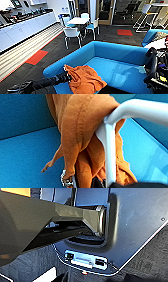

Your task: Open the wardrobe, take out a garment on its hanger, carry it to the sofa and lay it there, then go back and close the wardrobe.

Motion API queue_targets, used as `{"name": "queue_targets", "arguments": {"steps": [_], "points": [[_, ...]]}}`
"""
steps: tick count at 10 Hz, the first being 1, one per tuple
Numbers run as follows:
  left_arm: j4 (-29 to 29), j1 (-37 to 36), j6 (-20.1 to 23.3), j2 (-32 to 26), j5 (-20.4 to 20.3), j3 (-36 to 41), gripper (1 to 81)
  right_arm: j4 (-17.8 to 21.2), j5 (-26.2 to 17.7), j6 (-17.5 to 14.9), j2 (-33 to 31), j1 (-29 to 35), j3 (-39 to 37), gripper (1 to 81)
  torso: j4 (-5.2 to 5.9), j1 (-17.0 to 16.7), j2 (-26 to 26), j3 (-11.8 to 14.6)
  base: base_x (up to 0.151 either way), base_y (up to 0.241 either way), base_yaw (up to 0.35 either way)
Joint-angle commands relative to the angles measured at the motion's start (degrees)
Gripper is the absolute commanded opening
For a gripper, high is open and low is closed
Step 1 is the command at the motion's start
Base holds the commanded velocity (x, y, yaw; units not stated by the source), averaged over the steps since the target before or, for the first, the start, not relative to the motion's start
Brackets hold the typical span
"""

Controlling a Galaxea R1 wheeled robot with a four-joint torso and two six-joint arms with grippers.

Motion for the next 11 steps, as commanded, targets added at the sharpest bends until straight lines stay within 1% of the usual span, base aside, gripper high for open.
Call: {"name": "queue_targets", "arguments": {"steps": [1,3,6,8,9,11], "points": [[1.06,-7.21,0.2,-2.04,0.21,0.68,1.0,-0.56,-3.16,-0.16,0.72,-0.53,0.39,81.1,0.0,0.0,0.0,0.0,0.0,0.0,0.0],[1.06,-5.02,0.11,-3.62,-0.14,0.77,1.0,-0.65,-3.16,-0.16,0.8,-0.53,0.39,81.1,0.0,0.0,0.0,0.0,0.0,0.0,0.0],[1.06,-1.76,0.11,-5.73,-3.48,0.68,1.0,-0.65,-3.16,-0.16,0.98,-0.53,0.39,81.1,0.0,0.0,0.0,0.0,0.0,0.0,0.0],[1.06,-0.62,0.2,-6.0,-4.01,0.86,1.0,-0.65,-3.16,-0.16,0.98,-0.53,0.39,81.1,0.0,0.0,0.0,0.0,0.0,0.0,0.0],[1.06,-0.01,0.37,-5.82,-4.28,0.95,81.1,-0.65,-3.16,-0.16,0.98,-0.44,0.38,81.1,0.0,0.0,0.0,0.0,0.0,0.0,0.0],[1.15,1.57,0.73,-5.47,-4.19,1.12,81.1,-0.74,-3.16,-0.16,1.07,-0.35,0.39,81.1,0.0,-0.02,0.0,0.0,0.0,0.0,0.0]]}}
